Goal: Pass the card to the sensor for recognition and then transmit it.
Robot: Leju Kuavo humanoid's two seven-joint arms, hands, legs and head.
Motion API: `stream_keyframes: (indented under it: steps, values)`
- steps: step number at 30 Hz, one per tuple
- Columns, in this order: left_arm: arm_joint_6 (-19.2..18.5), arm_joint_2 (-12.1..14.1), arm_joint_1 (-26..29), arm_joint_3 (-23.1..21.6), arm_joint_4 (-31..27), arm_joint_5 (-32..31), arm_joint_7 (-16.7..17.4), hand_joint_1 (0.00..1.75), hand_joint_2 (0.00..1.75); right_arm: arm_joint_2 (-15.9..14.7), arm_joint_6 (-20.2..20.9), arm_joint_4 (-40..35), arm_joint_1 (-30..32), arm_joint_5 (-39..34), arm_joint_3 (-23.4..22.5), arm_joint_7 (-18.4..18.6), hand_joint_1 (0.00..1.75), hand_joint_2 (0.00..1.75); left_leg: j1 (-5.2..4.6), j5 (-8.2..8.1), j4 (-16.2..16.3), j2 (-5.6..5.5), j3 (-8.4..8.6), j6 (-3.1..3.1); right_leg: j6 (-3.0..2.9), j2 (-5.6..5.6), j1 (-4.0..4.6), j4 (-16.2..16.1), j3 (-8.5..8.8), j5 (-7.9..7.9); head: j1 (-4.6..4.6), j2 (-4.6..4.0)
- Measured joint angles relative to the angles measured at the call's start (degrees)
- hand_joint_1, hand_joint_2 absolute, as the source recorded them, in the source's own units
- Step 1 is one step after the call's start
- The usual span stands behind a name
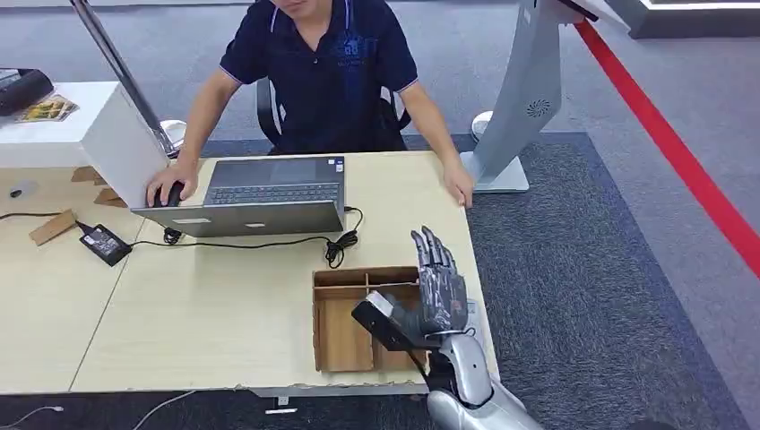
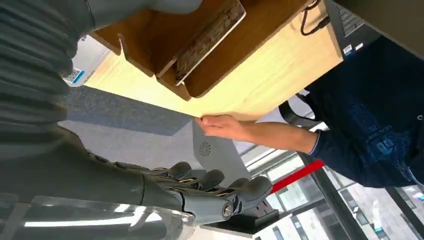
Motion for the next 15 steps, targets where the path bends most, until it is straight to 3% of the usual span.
stream_keyframes:
  steps: [14,15]
  values:
    - [0.00,0.00,0.00,-0.02,0.00,-0.24,-0.07,0.00,0.00,0.52,0.00,1.92,-0.58,-0.07,0.07,-0.57,0.00,1.75,0.00,0.00,0.00,0.00,0.00,0.00,0.00,0.00,0.00,0.00,0.00,0.00,0.00,0.00]
    - [0.00,0.02,0.01,-0.02,0.00,-0.24,-0.07,0.00,0.00,0.50,-0.02,1.94,-0.58,-0.15,0.07,-0.57,0.07,1.75,0.00,0.00,0.00,0.00,0.00,0.00,0.00,0.00,0.00,0.00,0.00,0.00,0.00,0.00]
